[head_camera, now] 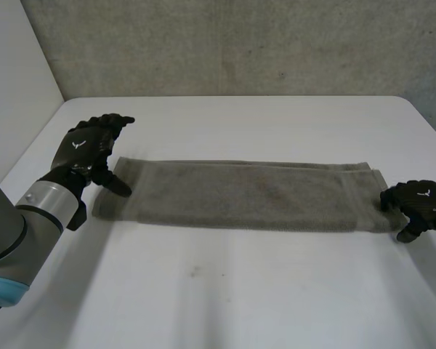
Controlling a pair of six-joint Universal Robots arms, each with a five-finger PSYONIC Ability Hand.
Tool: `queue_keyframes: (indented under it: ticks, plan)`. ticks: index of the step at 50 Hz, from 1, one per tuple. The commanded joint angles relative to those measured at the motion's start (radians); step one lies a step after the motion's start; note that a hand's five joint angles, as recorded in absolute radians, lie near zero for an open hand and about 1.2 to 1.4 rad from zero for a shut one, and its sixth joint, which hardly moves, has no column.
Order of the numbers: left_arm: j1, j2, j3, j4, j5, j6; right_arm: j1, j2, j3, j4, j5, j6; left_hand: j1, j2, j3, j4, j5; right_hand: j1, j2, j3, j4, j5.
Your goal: Fold the towel.
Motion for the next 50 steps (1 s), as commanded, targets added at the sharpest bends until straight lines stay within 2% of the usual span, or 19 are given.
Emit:
queue_keyframes:
  ticks: [1,3,5,6,8,11,18,20,22,23,25,28,30,31,33,34,36,44,50]
  plan:
    - [0.001,-0.003,-0.001,0.009,0.000,0.000,0.000,0.020,-0.040,-0.009,0.035,0.012,-0.001,0.009,0.009,0.010,-0.028,0.604,0.607,0.618,0.621,0.611]
    - [-0.001,-0.006,-0.001,0.009,0.000,0.000,-0.002,0.017,-0.052,-0.012,0.066,0.021,-0.001,0.009,0.009,0.010,-0.028,0.606,0.609,0.619,0.622,0.612]
    - [-0.001,-0.006,-0.001,0.009,0.000,0.000,-0.012,-0.001,-0.071,-0.038,0.166,0.062,-0.001,0.009,0.009,0.010,-0.028,0.606,0.609,0.619,0.622,0.612]
    - [-0.001,-0.006,-0.001,0.009,0.000,0.000,-0.012,-0.001,-0.071,-0.038,0.167,0.063,-0.001,0.009,0.009,0.010,-0.028,0.606,0.609,0.619,0.622,0.612]
    - [-0.001,-0.006,-0.003,0.009,0.000,0.000,-0.038,-0.036,-0.083,-0.078,0.275,0.067,-0.001,0.009,0.009,0.010,-0.028,0.606,0.609,0.619,0.622,0.612]
    - [-0.001,-0.006,-0.003,0.009,0.000,0.000,-0.090,-0.068,-0.100,-0.098,0.326,0.066,-0.001,0.009,0.009,0.010,-0.028,0.606,0.609,0.619,0.622,0.612]
    - [0.001,-0.003,-0.003,0.009,-0.002,0.000,-0.052,-0.095,-0.195,-0.073,0.320,0.066,-0.001,0.009,0.009,0.010,-0.028,0.606,0.609,0.619,0.622,0.612]
    - [0.001,-0.003,-0.003,0.009,-0.002,0.000,0.021,-0.107,-0.227,-0.060,0.316,0.067,-0.001,0.009,0.009,0.010,-0.028,0.606,0.609,0.619,0.622,0.612]
    - [0.001,-0.003,-0.003,0.009,-0.002,0.000,0.197,-0.118,-0.319,-0.018,0.320,0.070,-0.001,0.009,0.009,0.010,-0.028,0.606,0.609,0.619,0.622,0.612]
    - [-0.001,-0.002,-0.003,0.009,-0.002,0.000,0.198,-0.118,-0.319,-0.018,0.320,0.070,-0.001,0.009,0.009,0.010,-0.028,0.606,0.609,0.619,0.622,0.612]
    - [-0.001,-0.002,-0.003,0.009,-0.002,0.000,0.367,-0.095,-0.409,0.023,0.328,0.070,-0.001,0.009,0.009,0.010,-0.028,0.606,0.609,0.619,0.622,0.612]
    - [0.001,-0.002,-0.006,0.009,-0.002,0.000,0.462,-0.075,-0.460,0.040,0.331,0.067,-0.001,0.009,0.009,0.010,-0.028,0.606,0.609,0.619,0.622,0.612]
    - [0.001,0.000,-0.010,0.009,-0.002,0.000,0.651,-0.011,-0.570,0.063,0.343,0.070,-0.001,0.009,0.009,0.010,-0.028,0.606,0.609,0.619,0.622,0.612]
    - [-0.001,0.001,-0.012,0.009,0.000,-0.002,0.652,-0.010,-0.571,0.063,0.343,0.070,-0.001,0.009,0.009,0.010,-0.028,0.606,0.609,0.619,0.622,0.612]
    - [-0.001,0.003,-0.012,0.009,-0.002,-0.002,0.814,0.081,-0.667,0.092,0.366,0.067,-0.001,0.009,0.009,0.010,-0.028,0.606,0.609,0.619,0.622,0.612]
    - [-0.001,0.003,-0.012,0.009,0.000,-0.002,0.814,0.082,-0.667,0.092,0.366,0.067,-0.001,0.009,0.009,0.010,-0.028,0.606,0.609,0.619,0.622,0.612]
    - [-0.001,0.003,-0.012,0.009,-0.002,-0.002,0.935,0.178,-0.753,0.126,0.397,0.066,-0.001,0.009,0.009,0.010,-0.028,0.606,0.609,0.619,0.622,0.612]
    - [-0.003,0.000,-0.013,0.009,0.000,-0.002,1.089,0.367,-0.830,0.190,0.426,0.066,-0.001,0.009,0.009,0.010,-0.028,0.606,0.609,0.619,0.622,0.612]
    - [-0.004,-0.005,-0.013,0.009,0.000,-0.002,1.100,0.373,-0.821,0.192,0.429,0.070,-0.001,0.009,0.009,0.010,-0.028,0.548,0.551,0.562,0.565,0.555]
